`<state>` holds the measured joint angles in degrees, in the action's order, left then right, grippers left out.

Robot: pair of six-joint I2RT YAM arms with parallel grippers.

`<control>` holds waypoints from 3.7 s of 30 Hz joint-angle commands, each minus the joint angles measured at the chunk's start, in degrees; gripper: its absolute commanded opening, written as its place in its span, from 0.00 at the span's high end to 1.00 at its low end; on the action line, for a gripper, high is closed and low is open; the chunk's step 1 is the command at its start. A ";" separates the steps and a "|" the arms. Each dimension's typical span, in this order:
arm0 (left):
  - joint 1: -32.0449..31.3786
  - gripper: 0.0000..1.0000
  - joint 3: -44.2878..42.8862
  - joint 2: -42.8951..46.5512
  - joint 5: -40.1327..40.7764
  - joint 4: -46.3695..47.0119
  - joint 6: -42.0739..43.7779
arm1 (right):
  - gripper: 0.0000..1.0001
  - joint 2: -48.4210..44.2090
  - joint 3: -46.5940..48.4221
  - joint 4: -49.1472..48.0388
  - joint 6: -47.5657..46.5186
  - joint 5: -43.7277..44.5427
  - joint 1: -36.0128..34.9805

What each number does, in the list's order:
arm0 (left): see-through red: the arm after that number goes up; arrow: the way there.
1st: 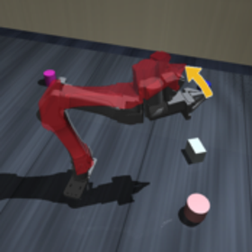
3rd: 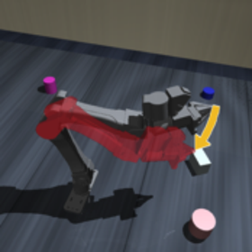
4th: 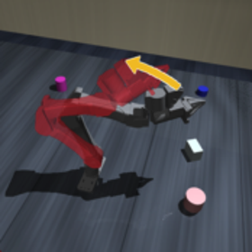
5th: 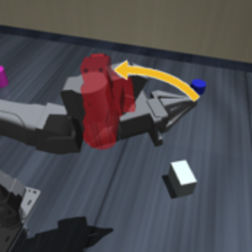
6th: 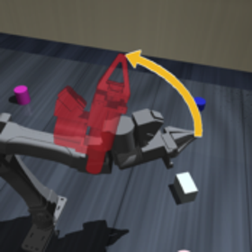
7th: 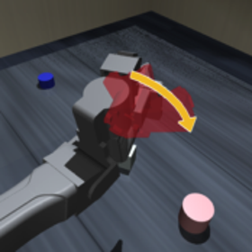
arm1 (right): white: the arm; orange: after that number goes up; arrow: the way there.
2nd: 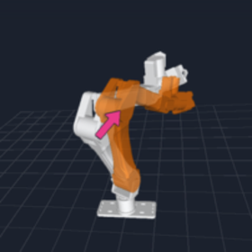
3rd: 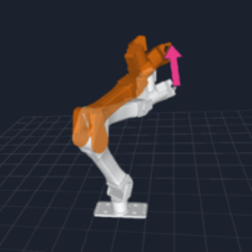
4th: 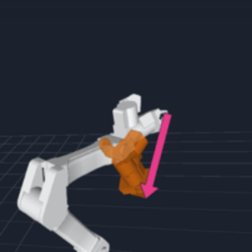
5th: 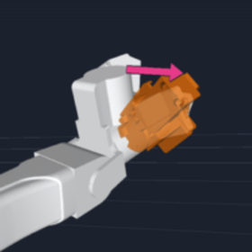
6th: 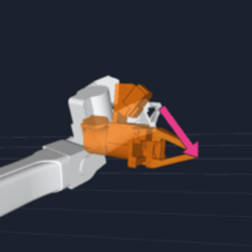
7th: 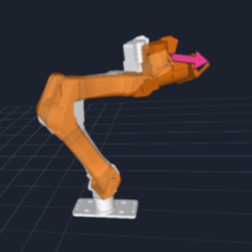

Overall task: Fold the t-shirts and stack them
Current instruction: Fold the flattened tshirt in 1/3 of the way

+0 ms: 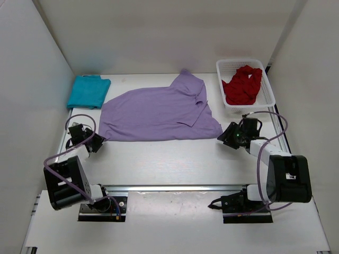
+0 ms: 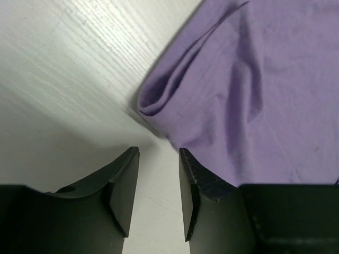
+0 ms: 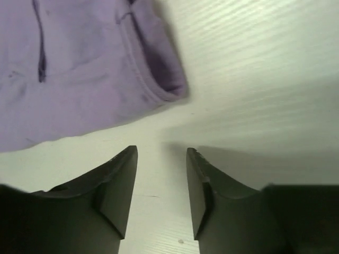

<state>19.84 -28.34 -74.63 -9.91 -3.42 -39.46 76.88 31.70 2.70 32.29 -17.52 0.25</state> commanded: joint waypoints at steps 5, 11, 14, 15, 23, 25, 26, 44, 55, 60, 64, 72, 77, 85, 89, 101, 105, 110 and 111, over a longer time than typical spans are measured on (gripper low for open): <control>0.82 0.52 -1.19 -4.64 -0.29 4.65 -2.19 | 0.53 3.62 -0.06 -11.74 1.02 -2.61 2.21; -0.15 0.66 -2.77 -8.33 0.51 7.20 -3.08 | 0.72 12.57 4.23 -14.47 3.38 -2.86 2.38; -0.85 0.85 -4.26 -9.74 1.12 7.29 -3.34 | 1.00 13.99 4.86 -15.35 4.70 -3.49 2.65; -1.20 0.93 -4.44 -9.83 1.21 7.20 -3.25 | 1.00 13.56 4.69 -15.44 4.80 -3.31 2.56; -0.24 1.00 -6.91 -6.59 2.97 3.69 -0.97 | 1.00 3.64 -2.87 -13.95 5.32 -0.41 4.32; -0.06 1.00 -6.56 -3.52 3.49 3.51 -0.27 | 1.00 0.82 -6.20 -14.47 5.76 -0.32 6.07; 0.11 1.00 -6.38 -2.81 3.67 1.07 0.43 | 1.00 -1.27 -7.00 -14.13 6.02 -0.93 6.51; 2.05 0.49 9.44 24.18 -0.81 -16.00 0.35 | 0.93 -40.14 -20.03 10.82 7.10 3.53 13.90; -11.44 0.59 -2.25 23.30 -0.37 -11.72 4.14 | 0.77 -34.29 -9.03 9.26 1.89 1.78 5.94; -40.08 0.69 -1.20 19.81 9.55 -3.81 0.18 | 1.00 -17.68 -2.26 7.50 0.23 12.06 -16.73; -49.18 0.71 0.30 11.99 7.64 6.98 -3.51 | 0.86 -10.45 -2.44 1.44 0.31 7.95 -18.27; -60.00 0.73 -1.81 1.43 5.52 18.43 -4.04 | 0.70 -1.66 -0.94 -6.21 0.75 4.25 -17.91; -61.67 0.74 -2.42 -2.62 5.43 21.61 -3.35 | 0.72 0.90 1.43 -6.92 0.06 2.75 -18.27; -61.85 0.73 -1.11 -5.79 4.99 24.78 -2.99 | 0.88 2.90 13.45 -0.53 -6.01 9.52 -11.69; -59.83 0.73 0.38 -5.27 3.41 24.78 -2.81 | 0.87 14.41 27.67 5.02 -11.89 11.19 -9.92; -45.86 0.73 7.68 -1.66 -4.32 26.27 -5.10 | 0.59 31.84 47.40 15.49 -22.45 16.37 -12.20; -45.32 0.74 8.74 -1.31 -4.33 27.67 -5.54 | 0.59 33.68 48.01 15.14 -22.97 15.93 -11.76; -46.11 0.75 8.83 -2.28 -4.59 28.20 -6.24 | 0.65 36.14 49.94 16.03 -23.41 16.98 -12.73; -46.20 0.75 9.17 -2.62 -4.24 28.38 -6.07 | 0.70 36.23 49.95 15.93 -22.98 20.12 -13.17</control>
<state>-25.96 -19.97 -78.04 -12.93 22.52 -45.15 112.77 79.02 19.16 10.11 -1.96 -12.08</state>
